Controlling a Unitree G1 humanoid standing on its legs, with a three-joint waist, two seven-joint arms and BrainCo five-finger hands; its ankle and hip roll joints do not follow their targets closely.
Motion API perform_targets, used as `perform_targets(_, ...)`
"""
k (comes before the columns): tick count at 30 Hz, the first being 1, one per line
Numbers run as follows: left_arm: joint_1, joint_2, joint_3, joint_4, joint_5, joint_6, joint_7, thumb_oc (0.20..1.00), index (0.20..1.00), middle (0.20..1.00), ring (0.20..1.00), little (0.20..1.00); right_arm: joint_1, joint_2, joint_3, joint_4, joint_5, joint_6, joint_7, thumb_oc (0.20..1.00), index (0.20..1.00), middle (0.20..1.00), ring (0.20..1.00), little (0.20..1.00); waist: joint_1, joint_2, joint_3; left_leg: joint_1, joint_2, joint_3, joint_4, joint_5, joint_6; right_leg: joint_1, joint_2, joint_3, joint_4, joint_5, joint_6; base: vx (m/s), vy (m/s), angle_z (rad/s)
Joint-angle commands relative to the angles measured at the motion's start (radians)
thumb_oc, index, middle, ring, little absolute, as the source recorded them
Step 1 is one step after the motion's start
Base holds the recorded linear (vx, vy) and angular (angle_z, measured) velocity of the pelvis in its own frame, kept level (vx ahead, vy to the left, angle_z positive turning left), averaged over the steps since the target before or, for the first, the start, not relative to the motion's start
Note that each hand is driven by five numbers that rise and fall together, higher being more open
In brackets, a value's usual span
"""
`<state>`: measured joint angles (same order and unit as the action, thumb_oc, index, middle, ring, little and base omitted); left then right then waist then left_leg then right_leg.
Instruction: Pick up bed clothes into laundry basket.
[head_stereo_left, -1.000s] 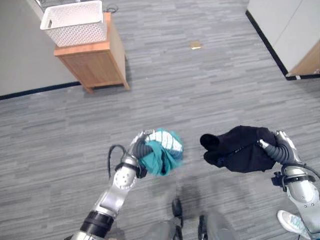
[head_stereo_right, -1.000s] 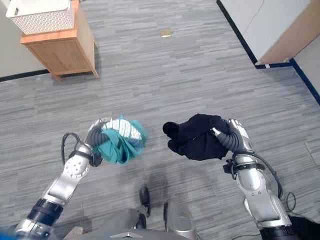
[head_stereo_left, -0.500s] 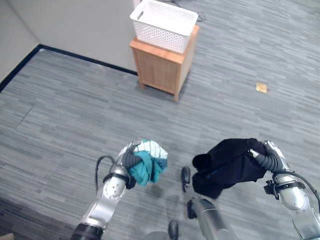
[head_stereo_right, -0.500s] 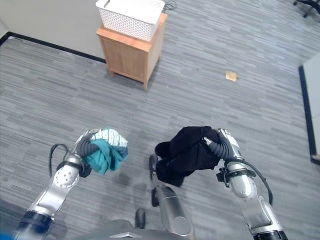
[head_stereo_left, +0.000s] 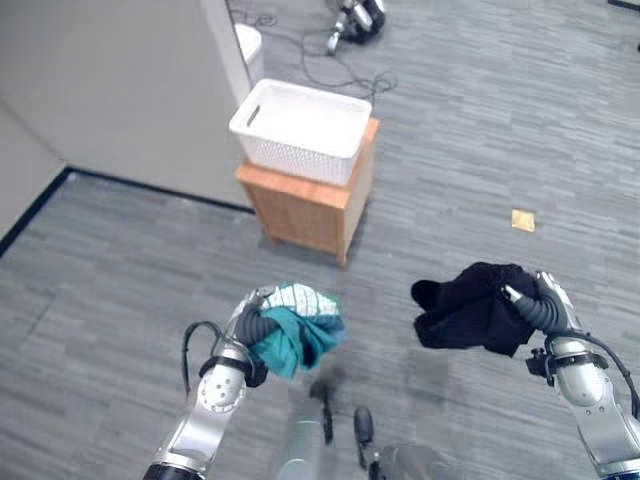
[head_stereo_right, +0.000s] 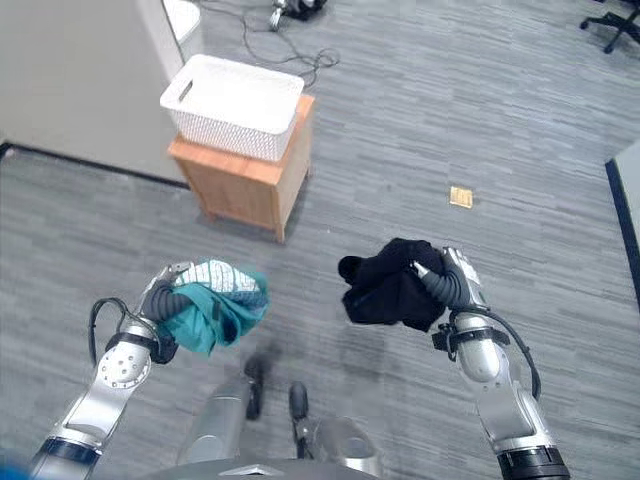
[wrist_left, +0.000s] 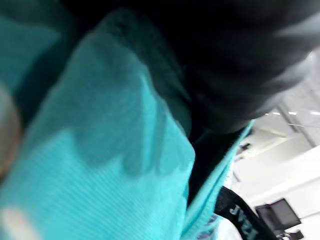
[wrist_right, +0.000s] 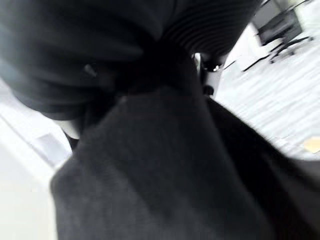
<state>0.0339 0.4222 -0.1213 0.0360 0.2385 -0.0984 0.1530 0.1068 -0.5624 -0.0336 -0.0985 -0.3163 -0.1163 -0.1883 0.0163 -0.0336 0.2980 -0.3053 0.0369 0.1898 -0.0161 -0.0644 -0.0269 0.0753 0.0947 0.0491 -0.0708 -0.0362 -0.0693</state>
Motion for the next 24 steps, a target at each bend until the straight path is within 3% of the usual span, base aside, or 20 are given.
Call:
perform_targets(1, -0.005, 0.023, 0.005, -0.071, -0.02, -0.057, 0.045, 0.2, 0.2, 0.2, 0.2, 0.2, -0.007, -0.054, -0.059, -0.102, -0.038, -0.037, -0.053, 0.2, 0.2, 0.2, 0.2, 0.2, 0.01, 0.004, -0.065, 0.129, -0.012, -0.003, -0.032, 0.136, 0.003, 0.086, -0.133, -0.055, -0.012, -0.096, 0.146, 0.52, 0.19, -0.19)
perform_targets(2, -0.012, 0.019, -0.002, -0.066, -0.014, -0.053, 0.046, 0.2, 0.2, 0.2, 0.2, 0.2, -0.005, -0.05, -0.062, -0.107, -0.047, -0.036, -0.051, 0.2, 0.2, 0.2, 0.2, 0.2, 0.005, 0.0, -0.075, 0.147, -0.03, -0.021, -0.029, 0.131, 0.015, 0.09, -0.149, -0.056, 0.018, -0.107, 0.153, 0.63, 0.235, -0.25)
perform_targets(3, -0.022, 0.025, -0.011, -0.064, -0.004, -0.05, 0.042, 0.2, 0.2, 0.2, 0.2, 0.2, -0.001, -0.042, -0.078, -0.123, -0.063, -0.032, -0.049, 0.2, 0.2, 0.2, 0.2, 0.2, 0.001, -0.009, -0.094, 0.195, -0.044, -0.024, -0.047, 0.118, 0.029, 0.072, -0.173, -0.062, 0.132, -0.121, 0.174, 0.45, 0.18, -0.33)
perform_targets(4, -0.023, 0.025, -0.011, -0.064, -0.004, -0.05, 0.042, 0.2, 0.2, 0.2, 0.2, 0.2, 0.0, -0.041, -0.079, -0.125, -0.063, -0.032, -0.048, 0.2, 0.2, 0.2, 0.2, 0.2, 0.004, -0.007, -0.095, 0.192, -0.04, -0.021, -0.05, 0.124, 0.029, 0.063, -0.17, -0.059, 0.139, -0.119, 0.173, 0.51, 0.205, -0.23)
perform_targets(5, -0.022, 0.034, -0.015, -0.065, 0.005, -0.048, 0.043, 0.2, 0.2, 0.2, 0.2, 0.2, -0.005, -0.037, -0.086, -0.133, -0.076, -0.031, -0.049, 0.2, 0.2, 0.2, 0.2, 0.2, -0.004, -0.016, -0.094, 0.252, -0.051, -0.027, -0.059, 0.095, 0.046, 0.022, -0.183, -0.062, 0.294, -0.091, 0.2, 0.2, 0.089, -0.21)
perform_targets(6, -0.024, 0.034, -0.014, -0.065, 0.005, -0.048, 0.043, 0.2, 0.2, 0.2, 0.2, 0.2, -0.006, -0.037, -0.087, -0.134, -0.077, -0.03, -0.048, 0.2, 0.2, 0.2, 0.2, 0.2, -0.001, -0.013, -0.095, 0.248, -0.046, -0.024, -0.061, 0.101, 0.046, 0.011, -0.179, -0.058, 0.301, -0.088, 0.199, 0.34, 0.119, -0.39)
perform_targets(8, -0.02, 0.053, -0.002, -0.073, 0.006, -0.047, 0.049, 0.2, 0.2, 0.2, 0.2, 0.2, -0.032, -0.055, -0.108, -0.15, -0.091, -0.032, -0.057, 0.2, 0.2, 0.2, 0.2, 0.2, -0.015, -0.009, -0.086, 0.311, -0.041, -0.039, -0.071, 0.066, 0.065, -0.087, -0.176, -0.062, 0.502, 0.013, 0.223, 0.28, 0.075, -0.54)
perform_targets(10, -0.019, 0.057, 0.005, -0.075, 0.004, -0.046, 0.047, 0.2, 0.2, 0.2, 0.2, 0.2, -0.052, -0.068, -0.12, -0.161, -0.094, -0.034, -0.061, 0.2, 0.2, 0.2, 0.2, 0.2, -0.015, -0.007, -0.086, 0.318, -0.035, -0.04, -0.071, 0.055, 0.065, -0.126, -0.181, -0.065, 0.54, 0.015, 0.223, 0.23, 0.025, 0.13)
perform_targets(13, -0.016, 0.064, 0.02, -0.082, -0.005, -0.053, 0.045, 0.2, 0.2, 0.2, 0.2, 0.2, -0.109, -0.114, -0.172, -0.199, -0.093, -0.036, -0.092, 0.2, 0.2, 0.2, 0.2, 0.2, -0.025, -0.001, -0.085, 0.342, -0.023, -0.072, -0.071, 0.038, 0.056, -0.179, -0.162, -0.066, 0.467, -0.033, 0.198, 0.29, -0.063, 0.13)
perform_targets(14, -0.015, 0.066, 0.018, -0.078, -0.008, -0.058, 0.045, 0.2, 0.2, 0.2, 0.2, 0.2, -0.13, -0.132, -0.195, -0.222, -0.085, -0.042, -0.11, 0.2, 0.2, 0.2, 0.2, 0.2, -0.031, -0.006, -0.086, 0.355, -0.028, -0.091, -0.071, 0.026, 0.052, -0.183, -0.141, -0.044, 0.411, -0.067, 0.189, 0.31, -0.146, 0.6)
perform_targets(15, -0.013, 0.066, 0.019, -0.077, -0.012, -0.061, 0.044, 0.2, 0.2, 0.2, 0.2, 0.2, -0.152, -0.148, -0.216, -0.241, -0.077, -0.044, -0.125, 0.2, 0.2, 0.2, 0.2, 0.2, -0.041, -0.008, -0.084, 0.362, -0.027, -0.111, -0.071, 0.024, 0.047, -0.173, -0.125, -0.018, 0.296, -0.057, 0.183, 0.39, -0.249, 0.71)
perform_targets(16, -0.006, 0.067, 0.015, -0.061, -0.018, -0.065, 0.043, 0.2, 0.2, 0.2, 0.2, 0.2, -0.183, -0.188, -0.252, -0.264, -0.086, -0.044, -0.166, 0.2, 0.2, 0.2, 0.2, 0.2, -0.057, -0.018, -0.083, 0.382, -0.032, -0.157, -0.071, 0.013, 0.039, -0.205, -0.088, 0.092, 0.163, -0.031, 0.184, 0.33, -0.276, 0.78)
perform_targets(18, -0.004, 0.076, 0.007, -0.045, -0.019, -0.064, 0.047, 0.2, 0.2, 0.2, 0.2, 0.2, -0.248, -0.259, -0.271, -0.283, -0.125, -0.032, -0.214, 0.2, 0.2, 0.2, 0.2, 0.2, -0.056, -0.024, -0.086, 0.395, -0.026, -0.198, -0.07, -0.002, 0.034, -0.217, -0.075, 0.166, 0.08, 0.024, 0.204, 0.21, -0.223, 0.98)
perform_targets(20, 0.012, 0.074, 0.013, -0.033, -0.019, -0.062, 0.057, 0.2, 0.2, 0.2, 0.2, 0.2, -0.302, -0.289, -0.239, -0.267, -0.131, -0.032, -0.229, 0.2, 0.2, 0.2, 0.2, 0.2, -0.05, -0.02, -0.084, 0.41, -0.01, -0.2, -0.069, -0.011, 0.028, -0.238, -0.076, 0.147, 0.098, 0.036, 0.211, 0.09, -0.158, 1.58)
perform_targets(23, 0.038, 0.067, 0.011, 0.003, -0.045, -0.06, 0.054, 0.2, 0.2, 0.2, 0.2, 0.2, -0.459, -0.366, -0.203, -0.265, -0.093, -0.019, -0.234, 0.2, 0.2, 0.2, 0.2, 0.2, -0.028, -0.049, -0.105, 0.431, 0.009, -0.213, -0.049, -0.03, 0.013, -0.219, -0.105, 0.104, 0.078, 0.06, 0.199, 0.16, -0.268, 1.09)
perform_targets(24, 0.068, 0.062, 0.013, 0.013, -0.06, -0.062, 0.047, 0.2, 0.2, 0.2, 0.2, 0.2, -0.56, -0.428, -0.153, -0.228, -0.055, -0.011, -0.242, 0.2, 0.2, 0.2, 0.2, 0.2, -0.015, -0.064, -0.13, 0.43, 0.021, -0.206, -0.049, -0.017, -0.003, -0.174, -0.127, 0.074, 0.03, 0.086, 0.192, 0.14, -0.202, 0.32)
